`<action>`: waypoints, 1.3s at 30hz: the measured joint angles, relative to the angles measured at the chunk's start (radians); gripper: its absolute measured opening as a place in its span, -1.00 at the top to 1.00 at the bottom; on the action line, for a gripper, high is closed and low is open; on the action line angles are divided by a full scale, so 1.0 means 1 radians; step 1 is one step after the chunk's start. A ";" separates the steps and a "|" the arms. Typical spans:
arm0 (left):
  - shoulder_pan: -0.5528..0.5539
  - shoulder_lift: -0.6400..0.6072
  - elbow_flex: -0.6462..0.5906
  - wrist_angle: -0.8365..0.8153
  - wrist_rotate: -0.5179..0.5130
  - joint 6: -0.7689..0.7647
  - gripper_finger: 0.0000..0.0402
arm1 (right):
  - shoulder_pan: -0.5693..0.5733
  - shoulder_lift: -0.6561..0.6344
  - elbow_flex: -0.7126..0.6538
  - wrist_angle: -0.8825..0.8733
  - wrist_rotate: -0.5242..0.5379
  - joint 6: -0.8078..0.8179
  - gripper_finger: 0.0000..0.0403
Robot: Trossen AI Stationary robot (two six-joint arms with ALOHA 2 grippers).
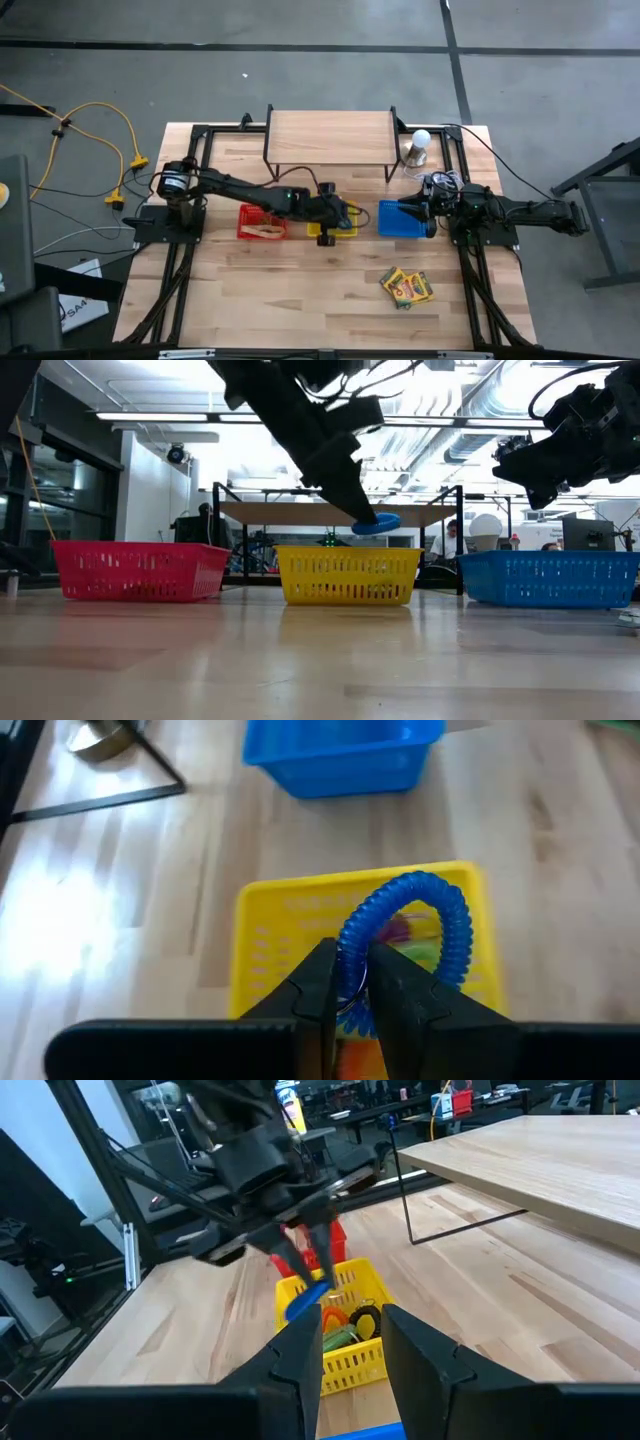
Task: Pick & Place Office Desk Supplies
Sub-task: Put the blue spring keychain into the yellow bin, then put the box of crayons into the blue bin
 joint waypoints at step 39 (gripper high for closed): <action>0.023 0.043 0.000 -0.105 0.003 -0.024 0.54 | 0.000 0.000 0.000 0.003 0.001 0.000 0.54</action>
